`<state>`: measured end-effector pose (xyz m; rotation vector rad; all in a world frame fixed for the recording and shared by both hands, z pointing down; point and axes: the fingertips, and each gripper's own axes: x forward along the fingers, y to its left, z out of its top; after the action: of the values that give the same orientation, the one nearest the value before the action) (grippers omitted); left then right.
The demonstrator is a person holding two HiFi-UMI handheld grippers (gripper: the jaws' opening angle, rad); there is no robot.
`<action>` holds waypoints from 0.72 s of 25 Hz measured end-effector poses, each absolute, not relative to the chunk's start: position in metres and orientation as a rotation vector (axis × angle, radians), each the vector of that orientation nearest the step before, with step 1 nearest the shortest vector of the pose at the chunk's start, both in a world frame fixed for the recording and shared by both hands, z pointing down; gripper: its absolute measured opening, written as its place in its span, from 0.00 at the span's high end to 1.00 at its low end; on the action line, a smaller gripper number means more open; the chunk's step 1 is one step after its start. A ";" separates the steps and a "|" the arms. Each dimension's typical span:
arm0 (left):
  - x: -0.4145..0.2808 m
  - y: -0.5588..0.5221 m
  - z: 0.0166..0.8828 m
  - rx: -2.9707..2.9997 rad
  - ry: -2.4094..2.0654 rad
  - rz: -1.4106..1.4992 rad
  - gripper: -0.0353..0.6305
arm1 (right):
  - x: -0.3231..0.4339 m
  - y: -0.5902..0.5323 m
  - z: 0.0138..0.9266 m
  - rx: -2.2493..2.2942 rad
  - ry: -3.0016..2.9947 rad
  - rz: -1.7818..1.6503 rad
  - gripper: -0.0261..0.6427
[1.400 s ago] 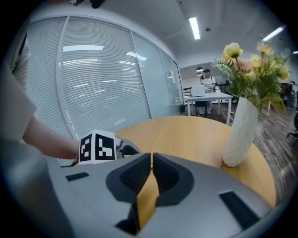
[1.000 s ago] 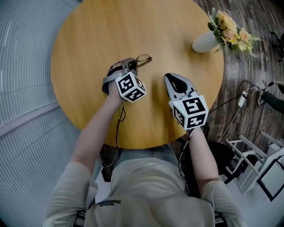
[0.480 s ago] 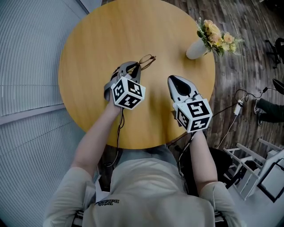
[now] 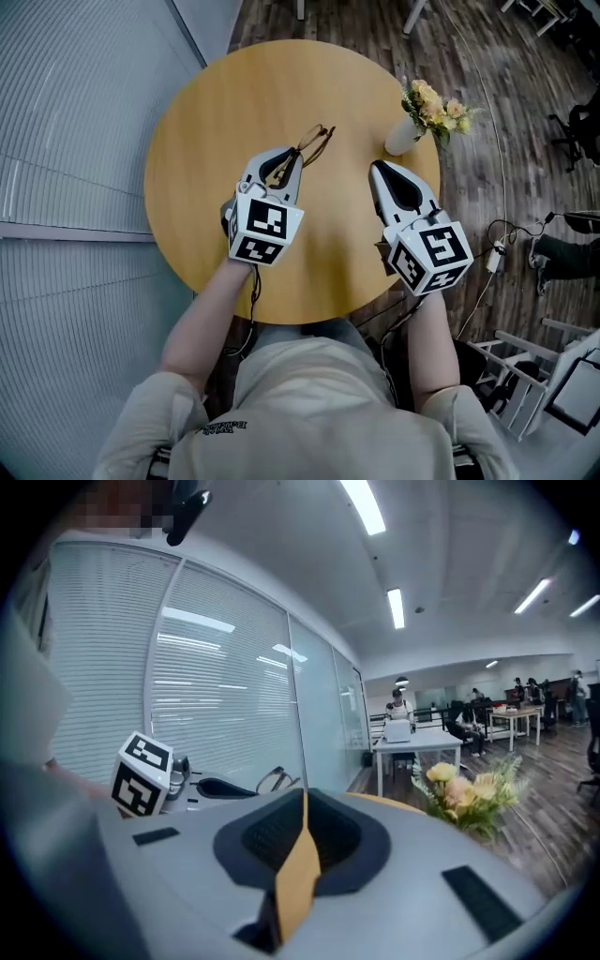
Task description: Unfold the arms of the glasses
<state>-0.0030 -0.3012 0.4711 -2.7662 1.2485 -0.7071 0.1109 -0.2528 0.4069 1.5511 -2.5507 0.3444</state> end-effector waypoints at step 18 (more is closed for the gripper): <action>-0.048 -0.213 0.286 -2.958 1.327 0.018 0.88 | 0.087 -0.181 0.241 1.545 -2.790 -0.004 0.91</action>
<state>-0.0476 -0.2132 0.2864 -2.9579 1.3274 0.0182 0.0866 -0.1811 0.2408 1.5448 -2.7904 -0.0039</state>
